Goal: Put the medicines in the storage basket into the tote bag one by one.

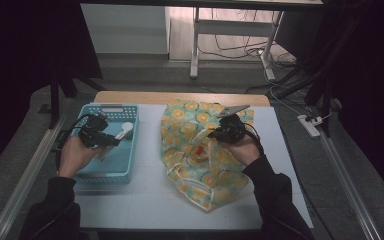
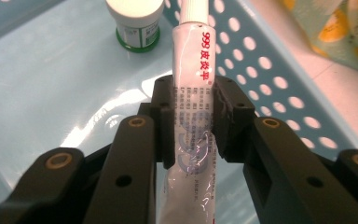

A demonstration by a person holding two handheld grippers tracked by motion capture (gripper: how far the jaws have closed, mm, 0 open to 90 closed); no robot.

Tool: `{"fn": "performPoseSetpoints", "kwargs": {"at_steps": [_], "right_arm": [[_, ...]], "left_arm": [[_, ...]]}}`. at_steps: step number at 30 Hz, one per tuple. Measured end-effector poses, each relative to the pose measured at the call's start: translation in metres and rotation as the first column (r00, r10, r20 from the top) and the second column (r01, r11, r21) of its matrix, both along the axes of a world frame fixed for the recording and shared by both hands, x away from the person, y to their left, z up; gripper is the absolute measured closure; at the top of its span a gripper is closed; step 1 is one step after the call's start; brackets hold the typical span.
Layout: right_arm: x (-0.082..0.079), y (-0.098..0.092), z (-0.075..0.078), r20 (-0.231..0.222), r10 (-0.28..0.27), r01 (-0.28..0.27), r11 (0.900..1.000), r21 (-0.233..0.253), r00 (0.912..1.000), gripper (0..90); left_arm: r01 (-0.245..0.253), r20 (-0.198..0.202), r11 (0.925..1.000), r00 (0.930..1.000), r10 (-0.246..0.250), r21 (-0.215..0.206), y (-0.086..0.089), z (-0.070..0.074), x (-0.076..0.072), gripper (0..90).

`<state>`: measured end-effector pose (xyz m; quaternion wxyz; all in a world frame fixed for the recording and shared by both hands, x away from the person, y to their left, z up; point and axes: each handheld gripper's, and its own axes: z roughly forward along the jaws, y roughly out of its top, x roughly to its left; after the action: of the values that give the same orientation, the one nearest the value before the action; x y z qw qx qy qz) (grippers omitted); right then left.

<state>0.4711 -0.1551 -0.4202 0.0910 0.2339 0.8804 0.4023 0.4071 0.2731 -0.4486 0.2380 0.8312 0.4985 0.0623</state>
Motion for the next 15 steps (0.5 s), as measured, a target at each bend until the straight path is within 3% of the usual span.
{"fn": "performPoseSetpoints", "kwargs": {"at_steps": [8, 15], "right_arm": [[0.002, -0.001, 0.0, -0.003, -0.006, 0.006, 1.0, -0.002, 1.0, 89.0], [0.003, 0.002, 0.002, 0.001, -0.008, 0.008, 1.0, 0.0, 1.0, 89.0]], "left_arm": [[0.039, 0.034, 0.9989, 0.9987, -0.038, -0.024, -0.008, 0.026, -0.009, 71.6], [0.115, 0.049, 0.9928, 0.9924, -0.113, -0.036, -0.037, 0.039, -0.014, 71.6]]}}
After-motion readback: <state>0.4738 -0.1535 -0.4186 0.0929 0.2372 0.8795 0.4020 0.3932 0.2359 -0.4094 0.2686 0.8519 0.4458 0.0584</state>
